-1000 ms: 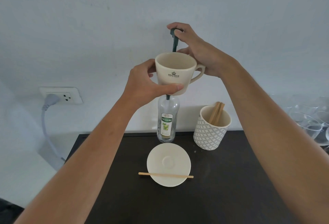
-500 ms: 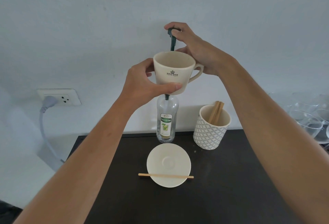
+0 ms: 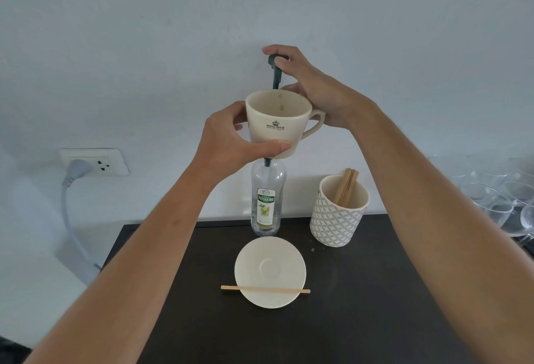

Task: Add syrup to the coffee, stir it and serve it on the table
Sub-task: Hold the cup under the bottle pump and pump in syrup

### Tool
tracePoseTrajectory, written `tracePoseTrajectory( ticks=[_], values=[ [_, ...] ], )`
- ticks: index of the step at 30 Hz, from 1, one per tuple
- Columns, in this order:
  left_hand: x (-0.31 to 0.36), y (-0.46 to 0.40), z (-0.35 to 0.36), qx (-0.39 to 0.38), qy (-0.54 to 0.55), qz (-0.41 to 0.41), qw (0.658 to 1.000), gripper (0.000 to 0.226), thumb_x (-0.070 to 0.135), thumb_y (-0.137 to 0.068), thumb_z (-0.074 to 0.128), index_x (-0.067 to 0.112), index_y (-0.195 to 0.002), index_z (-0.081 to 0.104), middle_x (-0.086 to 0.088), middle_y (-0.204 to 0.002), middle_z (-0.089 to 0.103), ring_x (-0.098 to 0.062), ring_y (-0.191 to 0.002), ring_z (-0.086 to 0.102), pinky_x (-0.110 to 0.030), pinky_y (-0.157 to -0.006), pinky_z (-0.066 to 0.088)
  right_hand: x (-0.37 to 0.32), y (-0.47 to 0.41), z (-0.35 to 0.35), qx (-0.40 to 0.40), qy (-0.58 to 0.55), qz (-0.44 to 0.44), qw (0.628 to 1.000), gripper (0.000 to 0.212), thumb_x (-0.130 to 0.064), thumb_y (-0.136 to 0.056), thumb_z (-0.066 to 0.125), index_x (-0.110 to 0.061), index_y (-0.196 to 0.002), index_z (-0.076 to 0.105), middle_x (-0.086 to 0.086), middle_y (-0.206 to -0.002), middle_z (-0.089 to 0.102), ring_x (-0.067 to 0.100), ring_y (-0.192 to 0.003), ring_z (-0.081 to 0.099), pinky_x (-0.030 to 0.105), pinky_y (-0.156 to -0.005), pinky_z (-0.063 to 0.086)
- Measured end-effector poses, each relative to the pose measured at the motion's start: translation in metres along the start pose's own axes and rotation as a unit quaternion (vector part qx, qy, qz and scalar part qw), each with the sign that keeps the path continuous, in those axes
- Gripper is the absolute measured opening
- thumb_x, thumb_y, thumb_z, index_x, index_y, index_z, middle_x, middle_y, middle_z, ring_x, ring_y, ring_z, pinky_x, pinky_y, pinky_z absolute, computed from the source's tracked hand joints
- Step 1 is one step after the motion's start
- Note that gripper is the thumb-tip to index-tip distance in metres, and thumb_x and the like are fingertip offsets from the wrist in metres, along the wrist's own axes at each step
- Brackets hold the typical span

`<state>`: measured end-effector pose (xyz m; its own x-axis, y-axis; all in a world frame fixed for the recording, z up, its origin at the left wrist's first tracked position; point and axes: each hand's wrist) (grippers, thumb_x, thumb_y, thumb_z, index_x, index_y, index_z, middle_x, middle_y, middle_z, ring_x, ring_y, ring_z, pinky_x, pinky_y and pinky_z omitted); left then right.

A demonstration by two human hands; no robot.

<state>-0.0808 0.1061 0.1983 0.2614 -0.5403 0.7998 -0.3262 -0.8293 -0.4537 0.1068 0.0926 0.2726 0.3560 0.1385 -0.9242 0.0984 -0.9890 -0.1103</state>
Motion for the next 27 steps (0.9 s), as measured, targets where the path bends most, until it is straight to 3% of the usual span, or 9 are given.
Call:
tracePoseTrajectory(
  ticks=[5,7,10,13,19,23,27],
  values=[
    [0.0004,0.0004,0.0006,0.004,-0.005,0.005,1.000,0.076,0.044,-0.060,0.093,0.024,-0.126,0.062,0.016,-0.114,0.069,0.000,-0.107,0.062,-0.035,-0.097,0.053,0.0003,-0.0022,-0.0004,-0.004,-0.002,-0.012,1.000,0.032,-0.046,-0.110,0.037,-0.042,-0.141,0.044,-0.001,-0.139,0.050,0.015,-0.080,0.062,0.031,-0.058,0.044],
    [0.0006,0.0006,0.0002,0.006,-0.006,0.005,1.000,0.077,0.044,-0.060,0.093,0.023,-0.127,0.062,0.016,-0.114,0.069,0.000,-0.107,0.063,-0.035,-0.097,0.053,0.0011,-0.0023,-0.0005,-0.004,-0.003,-0.011,1.000,0.032,-0.045,-0.110,0.036,-0.041,-0.141,0.044,-0.001,-0.137,0.051,0.018,-0.082,0.060,0.030,-0.056,0.043],
    [0.0008,0.0009,0.0006,0.008,-0.008,0.005,1.000,0.076,0.044,-0.060,0.093,0.023,-0.127,0.062,0.016,-0.113,0.069,0.001,-0.106,0.063,-0.034,-0.096,0.053,0.0013,-0.0025,-0.0002,-0.004,0.000,-0.007,1.000,0.032,-0.047,-0.110,0.036,-0.041,-0.140,0.044,0.000,-0.116,0.057,0.014,-0.070,0.061,0.028,-0.055,0.044],
    [0.0006,0.0015,0.0014,0.010,-0.008,0.005,1.000,0.077,0.044,-0.060,0.093,0.023,-0.127,0.062,0.015,-0.114,0.069,0.001,-0.106,0.063,-0.034,-0.096,0.053,0.0017,-0.0040,-0.0006,0.001,0.011,-0.008,1.000,0.031,-0.047,-0.109,0.035,-0.043,-0.139,0.045,-0.004,-0.125,0.055,0.010,-0.072,0.066,0.028,-0.057,0.047],
    [0.0023,0.0007,0.0024,0.011,-0.012,0.007,1.000,0.076,0.044,-0.060,0.092,0.024,-0.127,0.062,0.016,-0.114,0.068,0.000,-0.105,0.063,-0.032,-0.095,0.054,0.0032,-0.0043,-0.0021,0.001,0.010,-0.012,1.000,0.032,-0.046,-0.110,0.035,-0.041,-0.139,0.046,-0.002,-0.119,0.056,0.009,-0.070,0.065,0.025,-0.052,0.045],
    [0.0044,-0.0003,0.0034,0.009,-0.014,0.004,1.000,0.072,0.044,-0.061,0.092,0.028,-0.124,0.061,0.020,-0.110,0.067,0.004,-0.105,0.061,-0.028,-0.094,0.053,0.0031,-0.0041,-0.0038,0.006,0.014,-0.015,1.000,0.031,-0.045,-0.110,0.035,-0.042,-0.138,0.048,-0.007,-0.133,0.053,0.007,-0.074,0.066,0.023,-0.050,0.046],
    [0.0044,0.0000,0.0020,0.005,-0.011,0.001,1.000,0.072,0.044,-0.060,0.093,0.029,-0.123,0.061,0.021,-0.110,0.067,0.005,-0.105,0.061,-0.030,-0.095,0.053,0.0042,-0.0032,-0.0027,0.008,0.008,-0.008,1.000,0.030,-0.043,-0.110,0.035,-0.043,-0.136,0.050,-0.007,-0.122,0.054,0.007,-0.074,0.065,0.021,-0.048,0.046]
  ],
)
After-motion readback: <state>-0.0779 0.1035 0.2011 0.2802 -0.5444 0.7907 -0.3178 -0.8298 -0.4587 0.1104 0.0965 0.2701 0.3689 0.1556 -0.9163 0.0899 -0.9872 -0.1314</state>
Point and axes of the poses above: each hand's wrist, its own y-axis away from the middle knuckle, its own z-axis out of the palm, x = y × z
